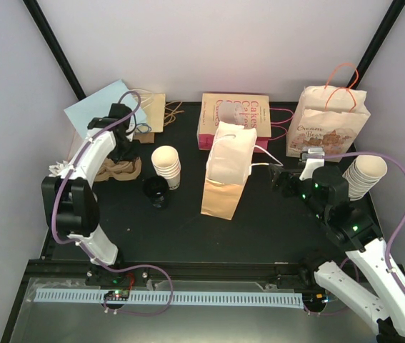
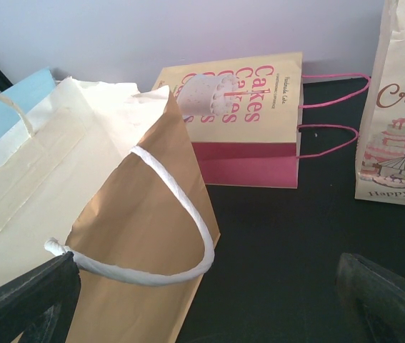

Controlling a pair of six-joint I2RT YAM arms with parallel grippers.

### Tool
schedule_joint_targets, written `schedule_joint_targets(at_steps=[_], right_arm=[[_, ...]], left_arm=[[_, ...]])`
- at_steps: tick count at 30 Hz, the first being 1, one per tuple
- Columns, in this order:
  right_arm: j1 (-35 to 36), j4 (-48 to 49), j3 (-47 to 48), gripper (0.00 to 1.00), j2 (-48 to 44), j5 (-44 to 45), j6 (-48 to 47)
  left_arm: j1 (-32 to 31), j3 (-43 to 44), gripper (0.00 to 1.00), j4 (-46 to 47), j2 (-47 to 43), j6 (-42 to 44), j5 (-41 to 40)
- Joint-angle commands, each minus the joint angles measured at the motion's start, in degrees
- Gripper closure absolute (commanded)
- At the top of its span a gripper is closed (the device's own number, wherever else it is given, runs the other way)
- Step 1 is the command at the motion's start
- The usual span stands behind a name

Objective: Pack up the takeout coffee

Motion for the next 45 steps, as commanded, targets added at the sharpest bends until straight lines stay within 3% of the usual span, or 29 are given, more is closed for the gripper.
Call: schedule_joint_targets(at_steps=[1,14,31,35,41,45], right_arm=[[-0.01,0.47,1.06,0.0,-0.42,0.41,-0.33],[-0.03,0.67,1.22,0.0,-0.09,-0.11,-0.16],[-0.05,0.77,1.27,0.0,0.03,-0.63,0.1],[-0.04,0.75,1.37,0.0,0.03,-0.9,0.19],[-0.03,0.58,1.76,0.0,0.06,-1.03,0.03],[-0.02,0.32,1.99,0.0,-0.01,-0.97,-0.07]], left_arm=[[-0.38,0.89,0.9,-0.41,-3.68,-1.39,-3.46],[-1.28,0.46,0.89,1.91,-11.46,-2.52,-9.48],[-1.25,-4.88,0.87,7.38,-20.5,-1.2,-9.95],[-1.25,-5.68,0.76,6.07,-17.19,-0.03,-5.02],[-1.26,-4.93,0.5,3.85,-9.48,0.36,0.9],[-1.25,-4.45,0.48,3.58,-6.08,0.61,3.52]])
